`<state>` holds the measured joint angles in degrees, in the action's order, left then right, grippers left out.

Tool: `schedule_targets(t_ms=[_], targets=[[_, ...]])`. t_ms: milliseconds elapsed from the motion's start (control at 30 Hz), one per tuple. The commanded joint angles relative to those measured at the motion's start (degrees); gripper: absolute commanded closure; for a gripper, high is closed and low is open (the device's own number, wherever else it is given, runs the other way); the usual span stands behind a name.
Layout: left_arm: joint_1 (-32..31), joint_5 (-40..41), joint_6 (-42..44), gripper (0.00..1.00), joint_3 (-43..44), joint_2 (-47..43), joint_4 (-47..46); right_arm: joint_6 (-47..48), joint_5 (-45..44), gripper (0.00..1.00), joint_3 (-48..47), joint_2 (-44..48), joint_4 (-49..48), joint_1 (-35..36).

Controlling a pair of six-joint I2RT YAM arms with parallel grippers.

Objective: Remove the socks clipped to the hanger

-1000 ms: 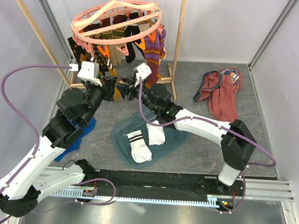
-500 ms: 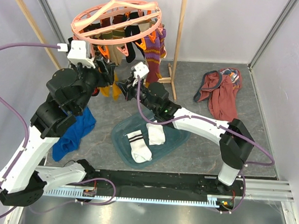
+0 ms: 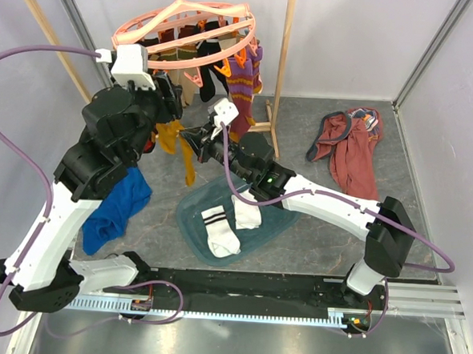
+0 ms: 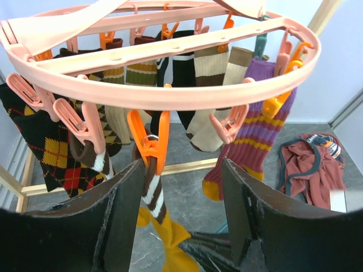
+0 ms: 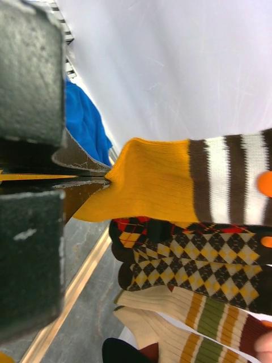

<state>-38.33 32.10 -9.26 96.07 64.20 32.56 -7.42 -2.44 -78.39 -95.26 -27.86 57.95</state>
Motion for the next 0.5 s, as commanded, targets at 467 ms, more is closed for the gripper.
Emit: schedule_targets(t_ms=[467], targets=[[13.72, -23.57, -1.64, 0.38, -0.36, -0.13, -2.50, 0.39, -0.90, 1.00, 0.96, 3.50, 0.26, 0.49]])
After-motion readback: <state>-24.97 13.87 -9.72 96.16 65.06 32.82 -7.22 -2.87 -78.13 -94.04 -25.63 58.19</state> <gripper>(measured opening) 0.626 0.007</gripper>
